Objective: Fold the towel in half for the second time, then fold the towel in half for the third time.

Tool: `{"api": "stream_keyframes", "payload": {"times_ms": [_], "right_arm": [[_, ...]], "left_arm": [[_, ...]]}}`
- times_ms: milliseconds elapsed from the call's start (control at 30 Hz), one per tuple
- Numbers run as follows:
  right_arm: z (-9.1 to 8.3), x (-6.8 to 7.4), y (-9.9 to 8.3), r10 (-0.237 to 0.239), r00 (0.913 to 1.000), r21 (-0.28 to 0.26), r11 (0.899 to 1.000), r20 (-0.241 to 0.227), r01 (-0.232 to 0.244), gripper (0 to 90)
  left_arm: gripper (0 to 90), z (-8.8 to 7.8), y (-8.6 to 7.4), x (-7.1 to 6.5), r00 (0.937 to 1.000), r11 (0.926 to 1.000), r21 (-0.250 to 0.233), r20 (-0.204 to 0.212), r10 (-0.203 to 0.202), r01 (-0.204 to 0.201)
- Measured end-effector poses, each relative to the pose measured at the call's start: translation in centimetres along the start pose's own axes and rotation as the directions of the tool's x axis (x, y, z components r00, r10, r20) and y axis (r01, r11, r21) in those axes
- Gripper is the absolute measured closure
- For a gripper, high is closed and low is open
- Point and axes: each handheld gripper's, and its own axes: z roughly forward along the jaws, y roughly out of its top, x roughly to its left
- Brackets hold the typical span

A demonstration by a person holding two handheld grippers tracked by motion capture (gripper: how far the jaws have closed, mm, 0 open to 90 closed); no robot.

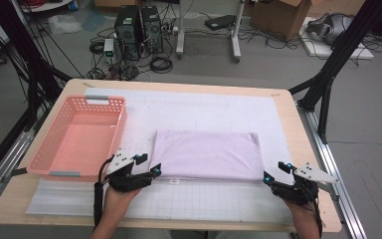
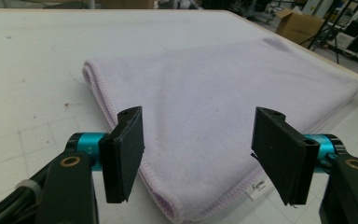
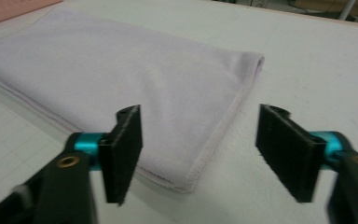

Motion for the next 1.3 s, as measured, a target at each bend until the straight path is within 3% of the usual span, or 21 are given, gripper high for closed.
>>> {"api": "stream_keyframes", "payload": {"times_ms": [133, 533, 1300], "right_arm": [[0.3, 0.3, 0.2, -0.044, 0.999, 0.018, 0.999, -0.005, 0.044, 20.6], [0.7, 0.3, 0.2, -0.019, 0.9994, 0.024, 1.0, -0.029, 0.02, 17.9], [1.3, 0.4, 0.0, -0.03, 0.9975, 0.046, 0.998, -0.065, 0.033, 17.8]], "left_arm": [[16.6, -0.1, 0.2, -0.3, 0.9993, 0.9993, -0.01, -0.009, 0.035, -0.036], [18.1, -0.1, 0.0, -0.2, 0.9995, 0.9996, 0.008, -0.012, 0.028, -0.027], [26.8, 0.9, -0.4, 0.1, 0.9998, 0.9968, 0.078, -0.013, -0.017, 0.018]]}}
